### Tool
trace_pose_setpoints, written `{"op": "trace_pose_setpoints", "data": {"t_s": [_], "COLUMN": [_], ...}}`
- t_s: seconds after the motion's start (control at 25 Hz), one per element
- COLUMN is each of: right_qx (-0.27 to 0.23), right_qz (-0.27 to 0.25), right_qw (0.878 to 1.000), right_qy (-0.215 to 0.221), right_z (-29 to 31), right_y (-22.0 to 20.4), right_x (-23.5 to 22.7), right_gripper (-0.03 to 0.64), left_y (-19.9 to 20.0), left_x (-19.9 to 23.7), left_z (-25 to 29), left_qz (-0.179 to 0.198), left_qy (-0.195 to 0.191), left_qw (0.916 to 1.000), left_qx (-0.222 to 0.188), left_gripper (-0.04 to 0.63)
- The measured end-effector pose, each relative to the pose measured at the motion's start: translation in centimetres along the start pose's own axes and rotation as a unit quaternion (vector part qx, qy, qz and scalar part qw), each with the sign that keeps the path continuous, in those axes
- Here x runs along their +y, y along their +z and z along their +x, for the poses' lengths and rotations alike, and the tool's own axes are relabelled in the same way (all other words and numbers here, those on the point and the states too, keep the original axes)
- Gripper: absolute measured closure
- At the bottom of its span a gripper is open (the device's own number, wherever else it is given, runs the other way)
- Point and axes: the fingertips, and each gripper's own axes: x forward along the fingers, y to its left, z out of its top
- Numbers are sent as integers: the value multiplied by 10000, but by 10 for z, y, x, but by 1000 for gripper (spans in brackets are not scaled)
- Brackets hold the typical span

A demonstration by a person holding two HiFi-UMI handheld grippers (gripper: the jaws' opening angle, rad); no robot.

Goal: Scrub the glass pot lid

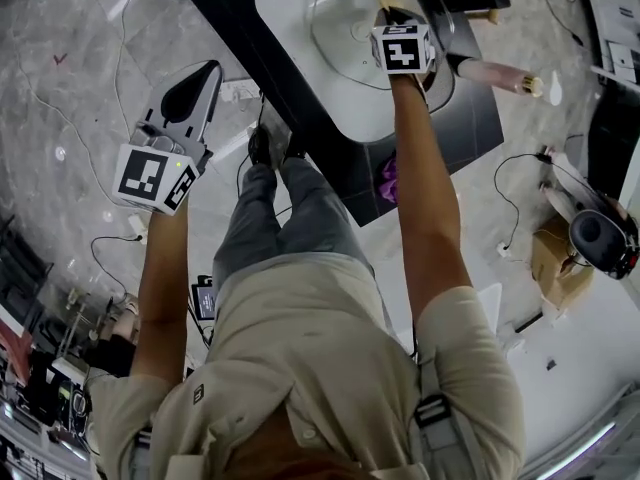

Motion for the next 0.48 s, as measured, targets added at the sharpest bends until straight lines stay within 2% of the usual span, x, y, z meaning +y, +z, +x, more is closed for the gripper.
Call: {"op": "trace_pose_setpoints", "data": {"t_s": [0.16, 0.24, 0.36, 0.48], "right_qx": [268, 447, 777, 820], "right_qz": [-245, -404, -502, -528], "right_qw": [9960, 9923, 9883, 9877], "right_qy": [818, 1083, 1216, 1220], "right_z": [34, 41, 42, 40], "right_y": [-14, -23, -40, -43], "right_x": [84, 117, 142, 148], "right_gripper": [580, 580, 580, 580], "left_y": [-12, -16, -18, -18], "left_x": [9, 13, 19, 22], "left_z": [-11, -16, -22, -24], "left_qz": [-85, -121, -146, -161], "left_qy": [125, 177, 225, 243], "left_qw": [9999, 9998, 9996, 9996], "left_qx": [44, 57, 47, 21], "left_gripper": [589, 589, 589, 588]}}
